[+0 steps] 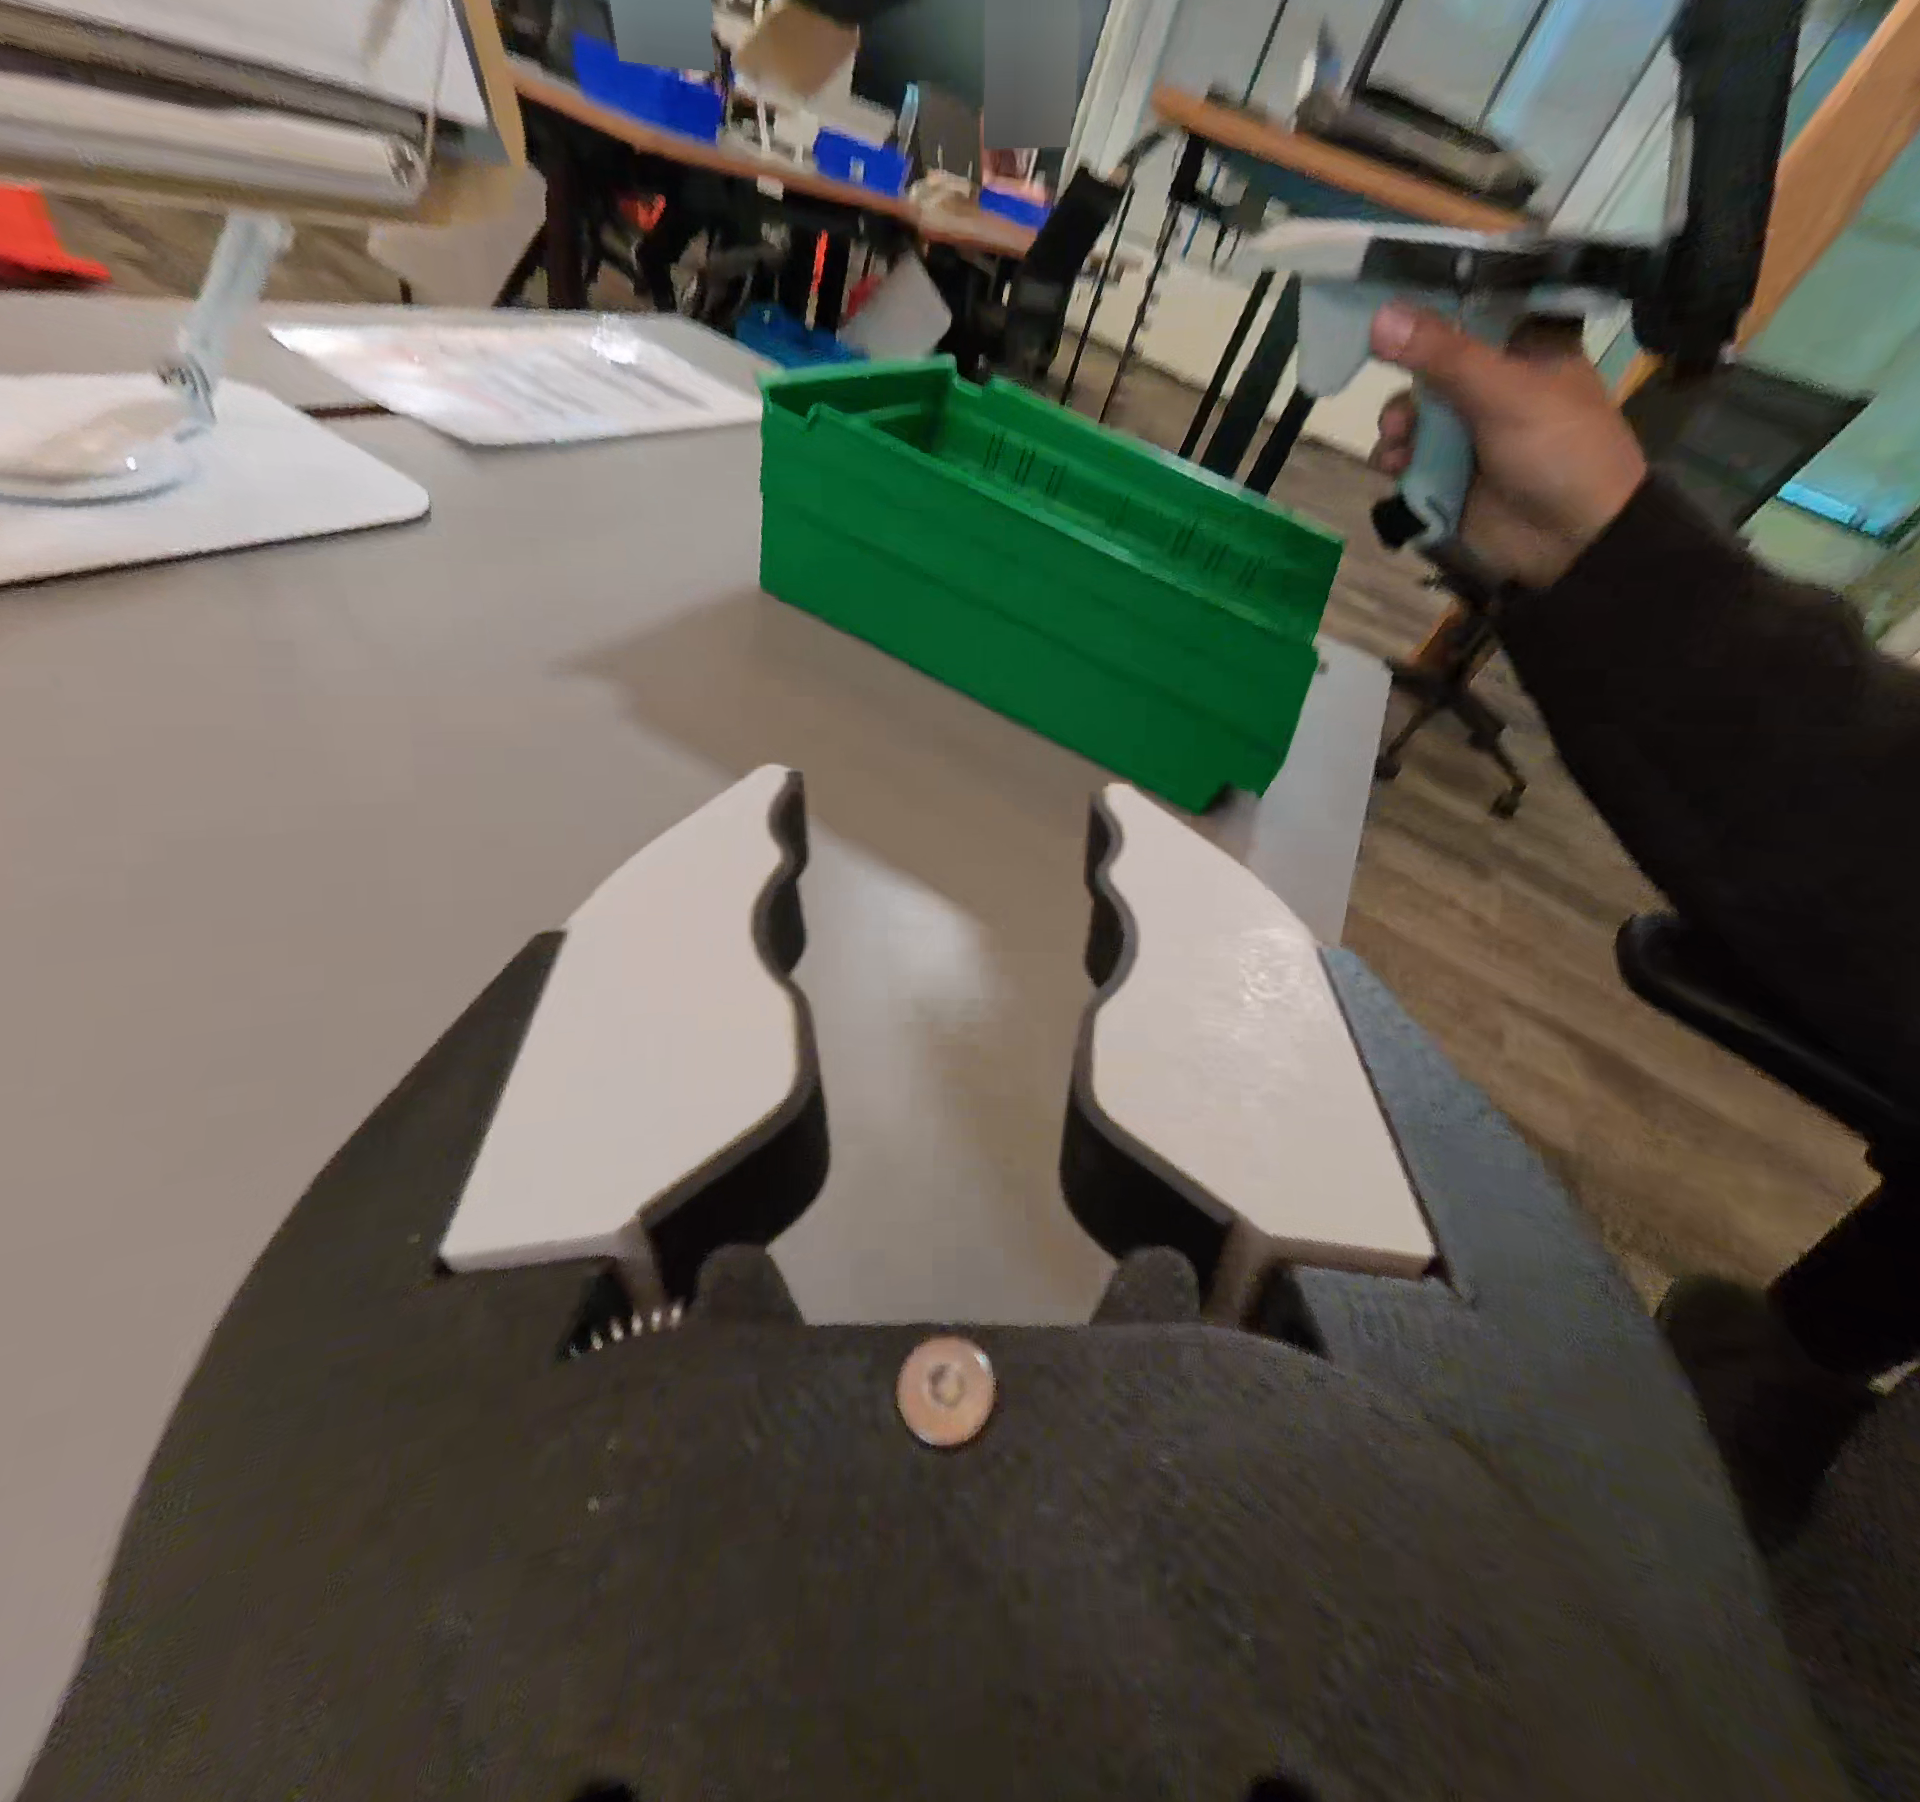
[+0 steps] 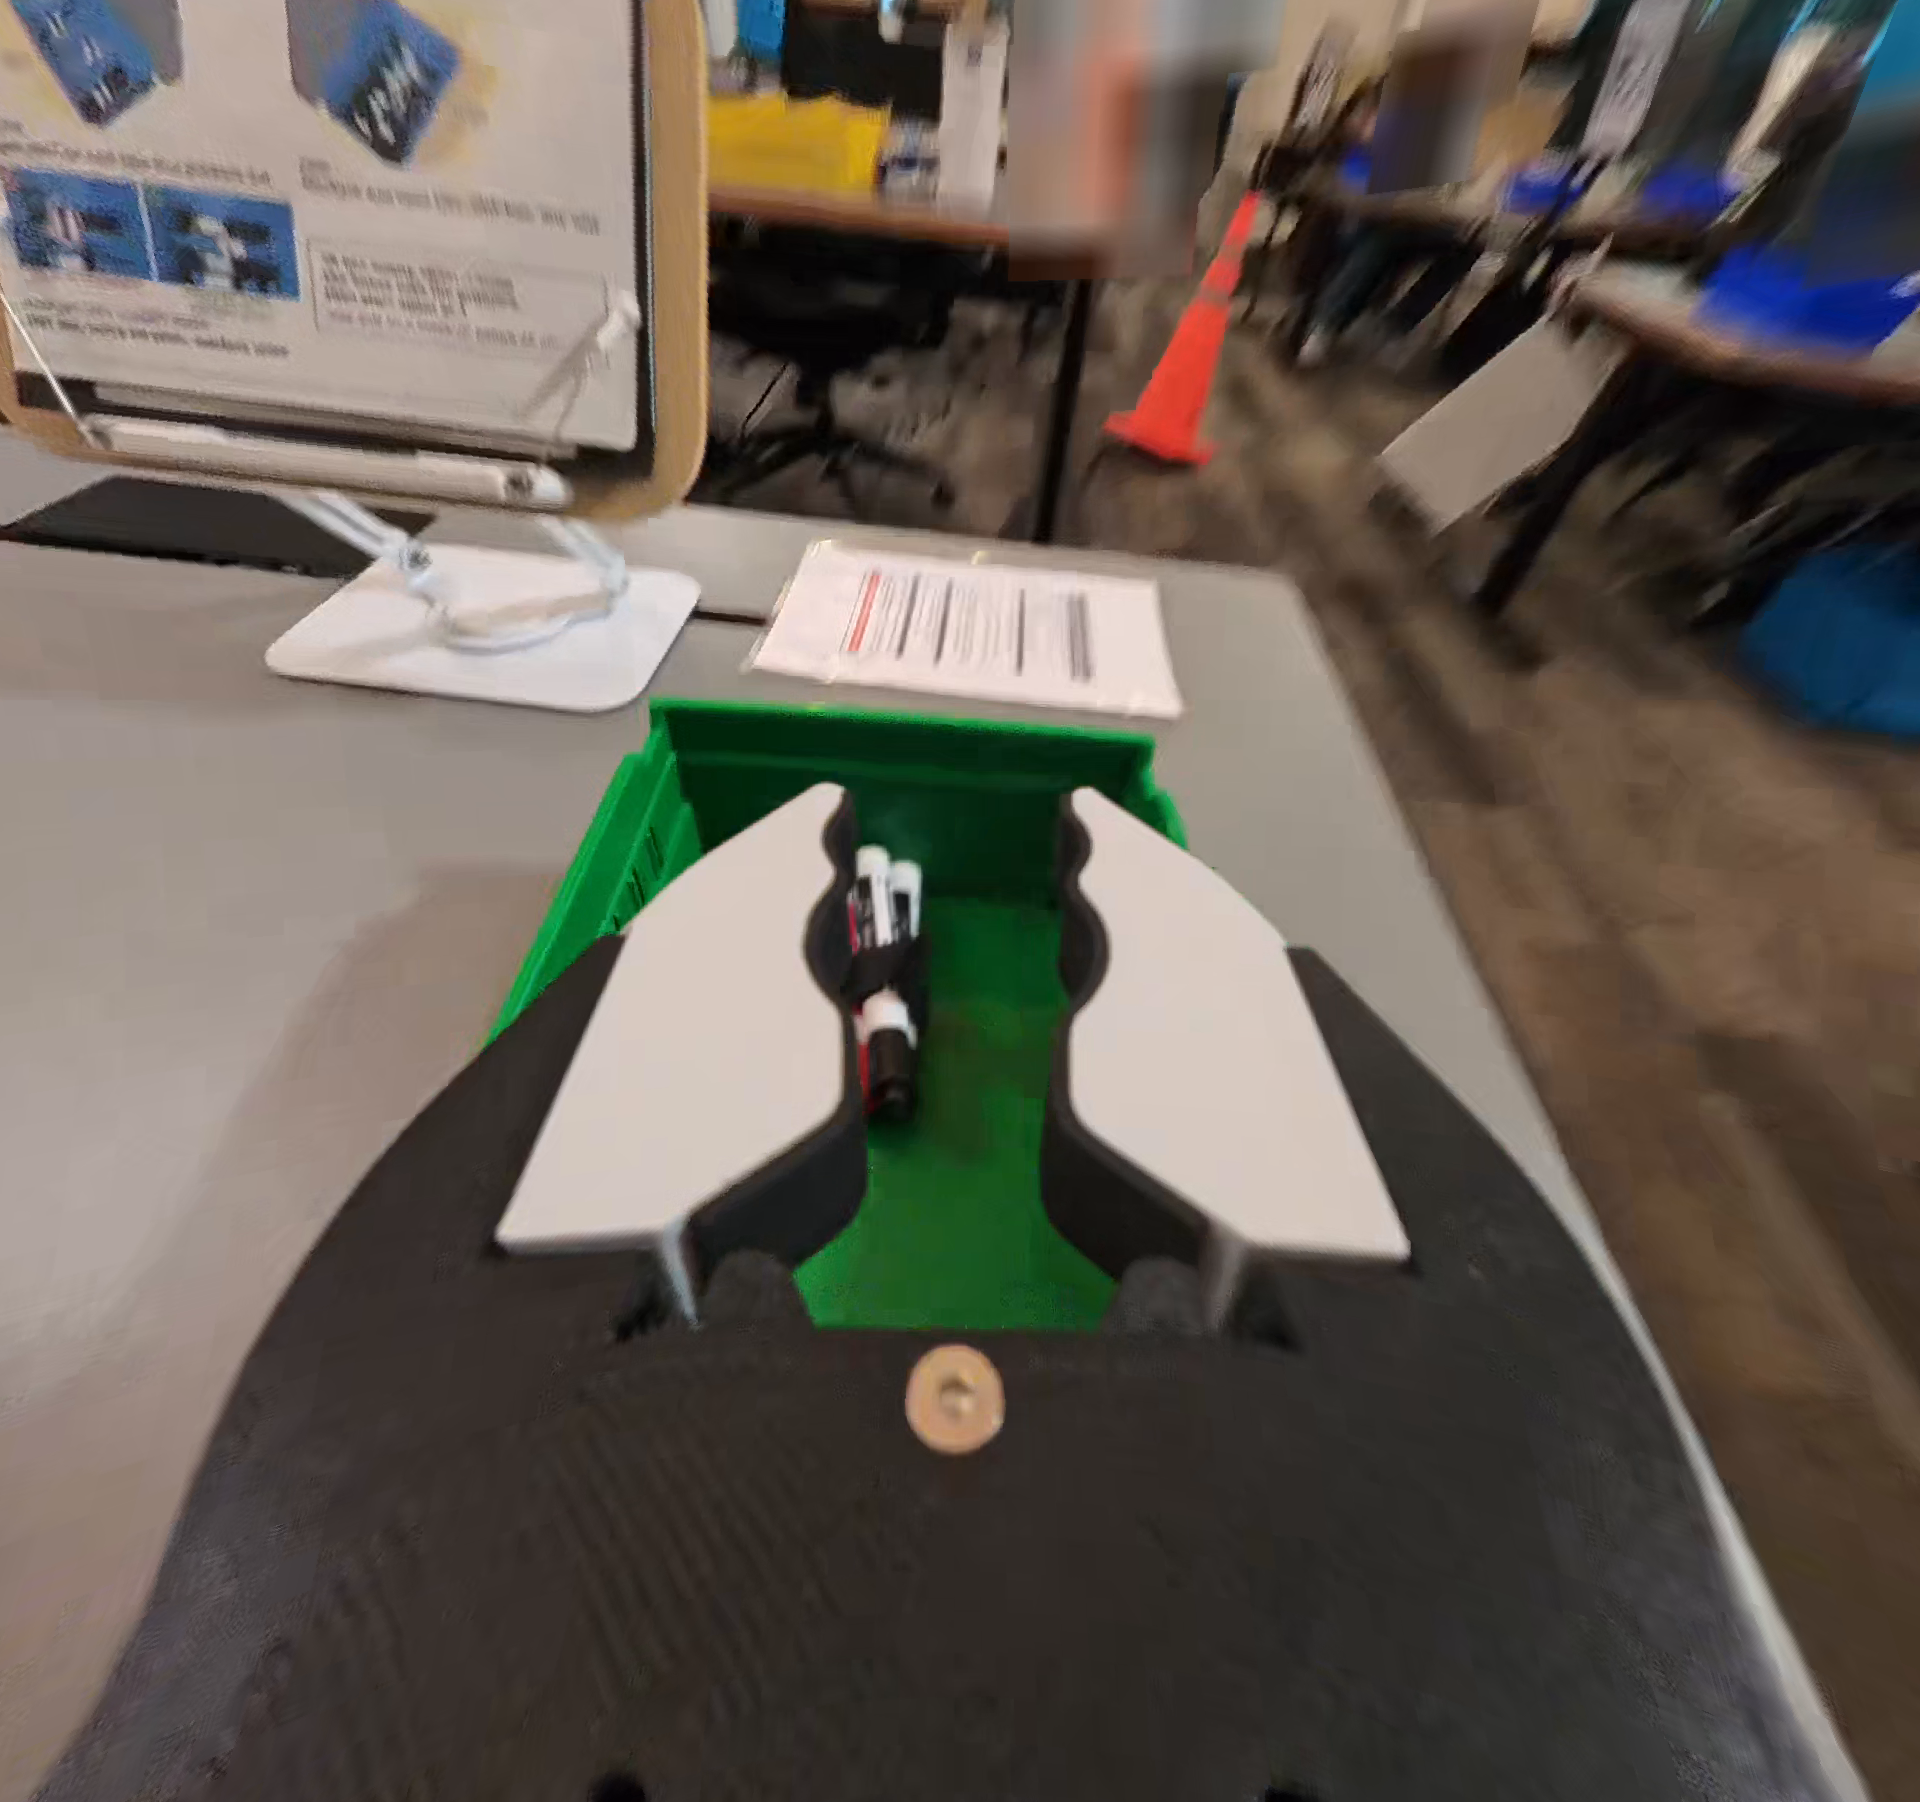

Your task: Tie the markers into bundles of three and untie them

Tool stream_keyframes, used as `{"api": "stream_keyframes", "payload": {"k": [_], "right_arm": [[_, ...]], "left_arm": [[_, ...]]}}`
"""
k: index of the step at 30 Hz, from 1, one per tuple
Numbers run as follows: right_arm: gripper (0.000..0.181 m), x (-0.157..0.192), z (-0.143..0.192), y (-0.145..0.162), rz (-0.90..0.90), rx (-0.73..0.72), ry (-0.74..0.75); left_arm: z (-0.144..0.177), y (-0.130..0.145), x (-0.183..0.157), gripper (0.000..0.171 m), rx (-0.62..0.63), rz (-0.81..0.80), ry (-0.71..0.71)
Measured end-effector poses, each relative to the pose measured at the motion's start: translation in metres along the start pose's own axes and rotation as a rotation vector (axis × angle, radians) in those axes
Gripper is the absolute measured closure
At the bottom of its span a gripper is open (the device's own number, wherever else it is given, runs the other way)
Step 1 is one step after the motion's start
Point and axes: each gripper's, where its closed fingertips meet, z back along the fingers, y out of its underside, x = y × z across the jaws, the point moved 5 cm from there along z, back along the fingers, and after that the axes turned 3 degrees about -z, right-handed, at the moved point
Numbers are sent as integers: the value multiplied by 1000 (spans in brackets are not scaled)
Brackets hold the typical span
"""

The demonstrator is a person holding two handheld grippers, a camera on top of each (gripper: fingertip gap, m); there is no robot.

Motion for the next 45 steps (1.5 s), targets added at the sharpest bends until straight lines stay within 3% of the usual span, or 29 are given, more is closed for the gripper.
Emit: {"api": "stream_keyframes", "payload": {"k": [4,6,7,9,12,15,21,23,26,32,35,40,45], "right_arm": [[145,48,16,-10,-33,-60,-95],[143,81,22,-10,-164,-152,-184],[152,101,29,-9,-235,-257,-238],[179,146,45,4,-308,-418,-353],[181,224,35,44,-202,-213,-524],[181,269,29,68,-116,-83,-640],[181,285,6,103,181,-7,-549],[181,290,0,109,175,5,-558],[181,306,-4,108,100,34,-672],[181,337,-12,102,-30,82,-795],[169,353,-15,107,53,92,-837],[181,376,-12,100,17,34,-937],[179,386,-16,102,63,47,-948]], "left_arm": [[4,-14,5,130,-89,24,-37],[5,-17,6,150,-99,-15,-33],[7,-18,6,164,-106,-44,-43],[11,-23,7,171,-132,-90,-89],[12,-23,5,171,-120,-138,-90],[16,-22,5,171,-141,-184,-107],[31,-15,19,171,-129,-128,-204],[36,-8,25,171,-102,-112,-235],[45,10,40,171,35,-71,-373],[76,23,51,171,105,-53,-549],[86,27,48,171,135,-106,-562],[102,31,43,170,140,-65,-564],[116,27,40,169,108,-103,-587]]}}
